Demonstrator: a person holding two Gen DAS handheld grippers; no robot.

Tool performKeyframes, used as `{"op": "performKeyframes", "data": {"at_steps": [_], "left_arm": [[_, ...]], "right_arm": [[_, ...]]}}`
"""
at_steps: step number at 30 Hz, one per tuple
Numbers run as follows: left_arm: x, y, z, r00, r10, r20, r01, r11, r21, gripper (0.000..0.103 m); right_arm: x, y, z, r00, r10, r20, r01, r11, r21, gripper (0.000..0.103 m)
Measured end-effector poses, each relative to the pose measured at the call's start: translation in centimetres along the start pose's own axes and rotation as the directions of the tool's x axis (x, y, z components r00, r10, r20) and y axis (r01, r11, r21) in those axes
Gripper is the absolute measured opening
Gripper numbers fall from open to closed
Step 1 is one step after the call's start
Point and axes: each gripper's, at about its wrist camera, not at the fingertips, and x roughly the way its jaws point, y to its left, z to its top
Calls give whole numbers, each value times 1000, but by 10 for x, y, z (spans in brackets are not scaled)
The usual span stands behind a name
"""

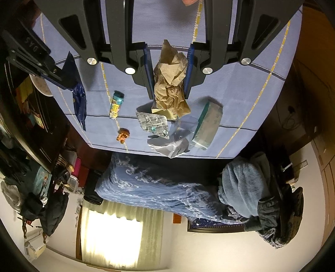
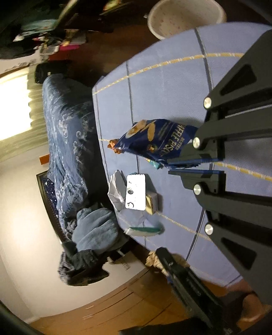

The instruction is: Collect trash

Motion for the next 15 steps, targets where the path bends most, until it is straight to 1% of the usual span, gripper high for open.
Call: {"op": "performKeyframes", "data": {"at_steps": [1,2,3,4,5,7,8,9,10,11,12,13,14,15], "left_arm": [[0,-2,0,1000,-5,0,5,1000,3,26],[-1,-4,0,1000,-6,2,6,1000,6,26],[-2,-4,-1,1000,-7,3,7,1000,10,26],[-2,-5,-1,1000,-6,4,6,1000,14,26],[-2,-5,-1,1000,-6,4,6,1000,16,26],[-2,-5,-1,1000,-6,4,6,1000,17,26],[-2,-5,-1,1000,-5,3,4,1000,16,26],[-2,-4,0,1000,-6,2,6,1000,14,26],[-2,-4,0,1000,-7,2,7,1000,13,26],[-2,-4,-1,1000,-8,3,8,1000,11,26],[-2,-4,-1,1000,-8,3,8,1000,10,26],[-2,-4,-1,1000,-8,3,8,1000,11,26],[-2,-3,-1,1000,-9,2,9,1000,9,26],[-2,-4,0,1000,-9,1,9,1000,9,26]], "right_arm": [[3,1,-1,1000,-16,-3,16,1000,-12,23],[6,1,-2,1000,-28,-3,28,1000,-14,23],[8,-1,-2,999,-33,0,33,999,-14,21],[9,-1,-2,999,-33,2,33,999,-16,11],[9,-2,-2,999,-36,4,36,999,-16,7],[9,-4,-2,999,-40,2,40,999,-12,10],[10,-5,-2,999,-47,-2,47,999,-16,22],[12,-5,-2,998,-55,-12,55,998,-24,37],[15,-5,-3,997,-75,-24,74,997,-35,75],[16,-1,-5,995,-102,-22,101,993,-56,89],[17,2,-6,992,-123,-11,122,990,-76,89],[19,7,-8,987,-163,-1,161,981,-112,90],[23,11,-10,980,-201,4,200,969,-147,95],[29,16,-12,967,-254,5,251,950,-189,98]]}}
